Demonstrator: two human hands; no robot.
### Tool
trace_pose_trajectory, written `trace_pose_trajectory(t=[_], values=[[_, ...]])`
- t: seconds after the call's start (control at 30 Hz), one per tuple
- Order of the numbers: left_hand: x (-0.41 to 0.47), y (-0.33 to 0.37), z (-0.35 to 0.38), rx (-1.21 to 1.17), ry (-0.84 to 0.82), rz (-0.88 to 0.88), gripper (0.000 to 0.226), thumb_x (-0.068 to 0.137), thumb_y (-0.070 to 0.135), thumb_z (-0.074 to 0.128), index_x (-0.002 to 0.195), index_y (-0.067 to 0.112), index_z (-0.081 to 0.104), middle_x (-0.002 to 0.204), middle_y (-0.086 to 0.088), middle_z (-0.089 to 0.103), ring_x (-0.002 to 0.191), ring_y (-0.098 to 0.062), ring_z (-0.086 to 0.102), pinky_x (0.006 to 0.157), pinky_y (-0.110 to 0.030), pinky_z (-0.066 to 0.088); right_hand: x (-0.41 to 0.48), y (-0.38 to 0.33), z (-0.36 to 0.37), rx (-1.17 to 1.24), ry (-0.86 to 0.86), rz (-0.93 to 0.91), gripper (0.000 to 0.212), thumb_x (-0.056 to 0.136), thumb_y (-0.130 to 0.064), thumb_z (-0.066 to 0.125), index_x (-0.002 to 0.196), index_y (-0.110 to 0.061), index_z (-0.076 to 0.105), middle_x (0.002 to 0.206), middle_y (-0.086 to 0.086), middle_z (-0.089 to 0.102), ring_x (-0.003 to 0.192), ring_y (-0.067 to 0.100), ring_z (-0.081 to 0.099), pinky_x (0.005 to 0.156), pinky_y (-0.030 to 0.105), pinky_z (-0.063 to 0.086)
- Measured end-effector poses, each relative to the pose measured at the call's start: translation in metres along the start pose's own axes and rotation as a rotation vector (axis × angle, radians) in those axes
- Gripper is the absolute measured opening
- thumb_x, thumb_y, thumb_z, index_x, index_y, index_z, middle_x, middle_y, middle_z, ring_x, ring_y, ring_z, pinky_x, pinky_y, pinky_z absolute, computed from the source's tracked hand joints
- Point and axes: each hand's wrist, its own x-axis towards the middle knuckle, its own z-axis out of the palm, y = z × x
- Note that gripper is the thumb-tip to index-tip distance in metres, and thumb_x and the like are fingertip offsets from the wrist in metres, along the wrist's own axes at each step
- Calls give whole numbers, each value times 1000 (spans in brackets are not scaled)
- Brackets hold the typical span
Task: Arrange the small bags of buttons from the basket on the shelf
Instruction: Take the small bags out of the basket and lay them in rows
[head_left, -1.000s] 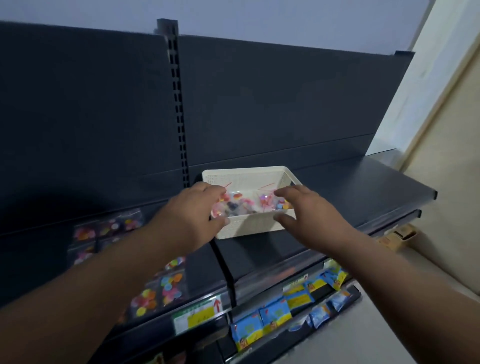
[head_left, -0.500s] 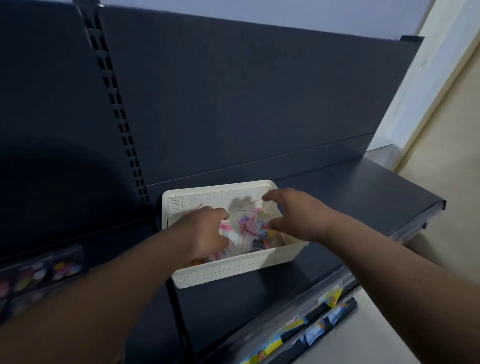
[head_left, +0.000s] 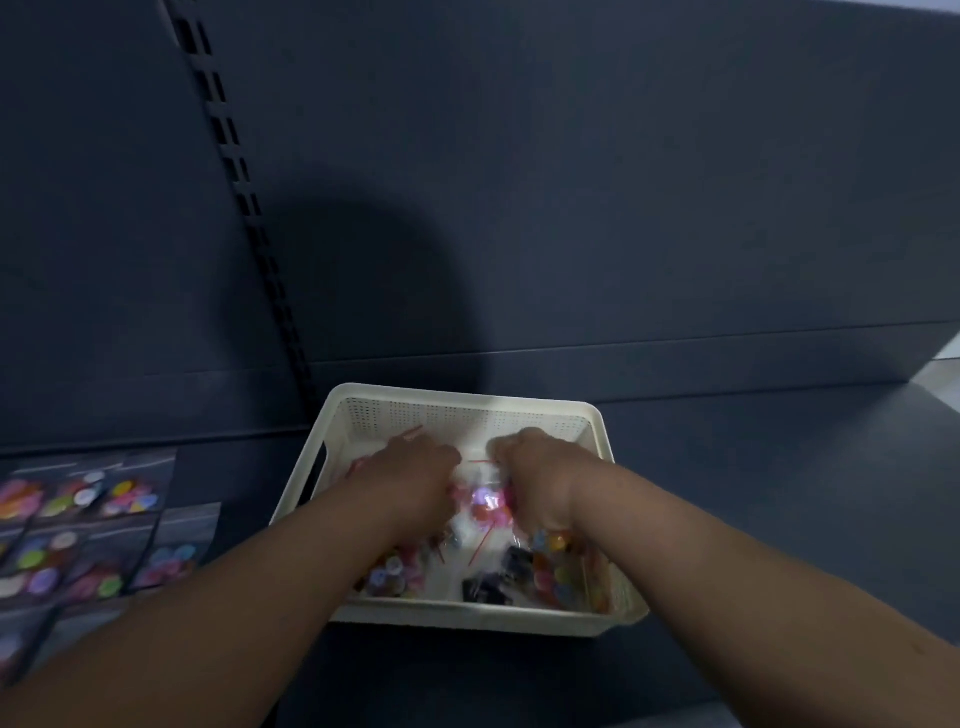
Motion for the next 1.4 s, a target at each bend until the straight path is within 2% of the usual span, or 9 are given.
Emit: trace_pose_trajectory(t=[0.17, 0.3, 0.4, 0.53, 0.73, 0.8, 0.97, 1.13, 1.4], values=[[1, 13, 1, 140, 68, -23, 28, 83, 32, 60, 110, 23, 60, 113, -4, 49, 111, -24, 43, 88, -36, 43, 0, 9, -1, 134, 98, -122, 16, 83, -8, 57, 97, -13, 65, 105, 1, 61, 94, 19, 56, 70, 19, 38], [4, 16, 1, 89, 82, -41, 21, 83, 27, 60, 104, 24, 62, 112, -3, 48, 111, -23, 41, 81, -32, 37, -2, 15, -14, 457, 143, -111, 27, 82, -6, 61, 63, -24, 55, 71, -10, 55, 68, 10, 53, 51, 15, 38], [5, 13, -2, -137, 130, -93, 4, 82, 23, 61, 81, 27, 59, 104, 0, 55, 105, -20, 48, 82, -32, 44, -11, 22, -26, 825, 114, -58, 22, 84, -9, 64, 67, -22, 56, 67, -6, 54, 52, 7, 47, 42, 14, 37], [0, 11, -13, -741, 183, -193, 17, 84, 16, 66, 71, 20, 56, 72, -1, 64, 63, -15, 56, 54, -27, 46, -18, 32, -34, 1087, 68, -30, 19, 87, -6, 61, 75, -20, 58, 73, -2, 57, 53, 7, 46, 34, 12, 30], [-15, 19, -33, -1299, 165, -242, 5, 93, 16, 58, 90, 13, 55, 89, -11, 68, 74, -16, 65, 55, -26, 51, -13, 32, -36, 1345, 1, -46, 27, 83, 5, 61, 94, -18, 67, 93, 13, 65, 79, 29, 59, 72, 41, 47], [-19, 20, -37, -1374, 142, -246, 10, 90, 12, 62, 96, 11, 55, 89, -10, 66, 74, -17, 66, 56, -29, 55, -13, 29, -37, 1417, -41, -74, 31, 88, 11, 50, 99, -13, 65, 94, 16, 66, 76, 28, 63, 71, 39, 53], [-27, 22, -43, -1414, 163, -237, 16, 83, 2, 68, 93, 10, 59, 82, -8, 65, 63, -17, 64, 54, -24, 55, -21, 15, -43, 1559, -108, -72, 28, 93, 9, 40, 96, -8, 63, 87, 18, 64, 61, 23, 63, 44, 27, 51], [-37, 18, -46, -1418, 229, -196, 16, 80, -1, 69, 81, 10, 58, 77, -7, 64, 67, -18, 63, 55, -26, 53, -23, 1, -49, 1445, -190, -122, 19, 88, -34, 62, 93, -17, 58, 77, 5, 60, 58, 14, 56, 40, 18, 38], [-86, -11, -53, -1405, 320, -225, 22, 81, -8, 62, 83, 13, 57, 72, -3, 64, 67, -16, 65, 64, -33, 56, -28, -54, -63, 1265, -104, -256, 16, 92, -14, 59, 76, -15, 56, 71, 6, 55, 56, 13, 49, 35, 17, 32]])
